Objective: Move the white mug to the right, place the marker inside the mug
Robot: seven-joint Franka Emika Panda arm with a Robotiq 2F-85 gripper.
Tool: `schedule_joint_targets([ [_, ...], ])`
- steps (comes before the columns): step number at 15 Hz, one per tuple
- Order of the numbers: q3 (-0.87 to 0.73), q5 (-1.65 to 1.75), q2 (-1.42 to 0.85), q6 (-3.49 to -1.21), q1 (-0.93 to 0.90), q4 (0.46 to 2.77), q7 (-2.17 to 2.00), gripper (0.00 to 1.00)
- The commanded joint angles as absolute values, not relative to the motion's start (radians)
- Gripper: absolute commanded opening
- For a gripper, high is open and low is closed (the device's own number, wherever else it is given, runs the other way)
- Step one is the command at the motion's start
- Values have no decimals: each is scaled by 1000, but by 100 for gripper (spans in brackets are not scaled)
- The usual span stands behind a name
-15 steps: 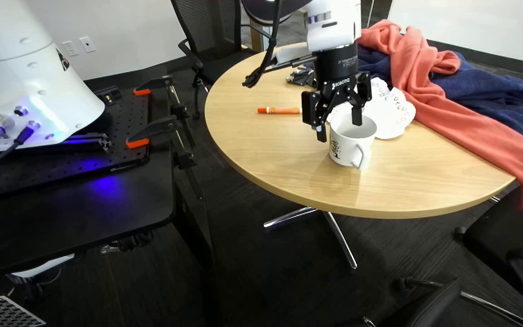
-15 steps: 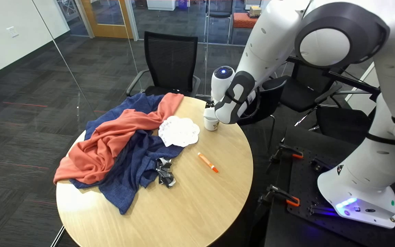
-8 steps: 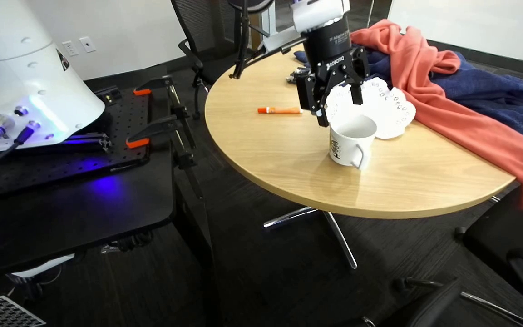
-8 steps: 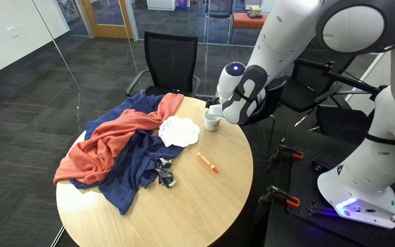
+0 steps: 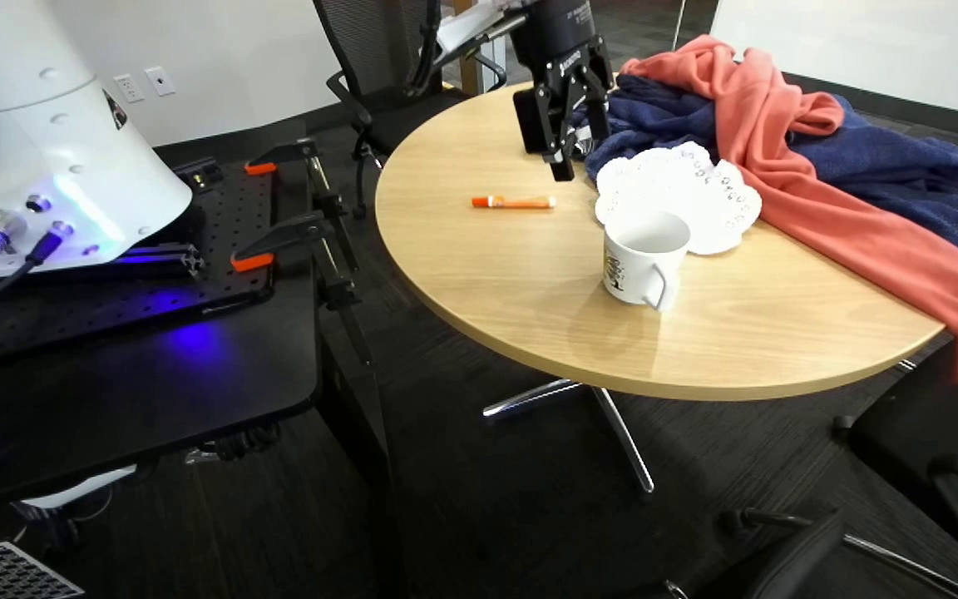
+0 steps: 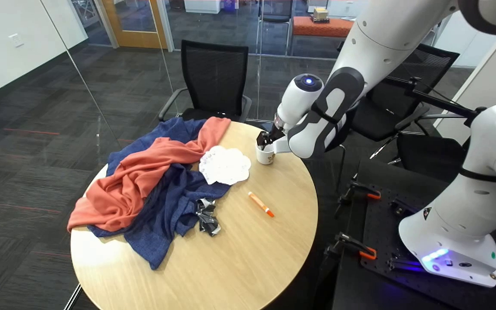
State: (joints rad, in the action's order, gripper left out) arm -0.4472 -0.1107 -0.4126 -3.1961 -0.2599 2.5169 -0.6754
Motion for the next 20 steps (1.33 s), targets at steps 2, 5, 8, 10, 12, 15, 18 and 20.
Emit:
schedule_joint_targets([
  [2, -350, -128, -313, -3160, -227, 2594, -474, 100],
  [5, -290, -135, -339, -3139, -222, 2591, -409, 100],
  [8, -252, -126, -370, -3102, -225, 2581, -384, 100],
  [10, -231, -119, -395, -3084, -224, 2569, -369, 100],
  [12, -200, -122, -416, -3076, -212, 2559, -360, 100],
  [15, -142, -127, -449, -3090, -180, 2547, -337, 100],
  [18, -161, -134, -456, -3109, -213, 2558, -359, 100],
  [20, -159, -135, -472, -3109, -212, 2548, -359, 100],
])
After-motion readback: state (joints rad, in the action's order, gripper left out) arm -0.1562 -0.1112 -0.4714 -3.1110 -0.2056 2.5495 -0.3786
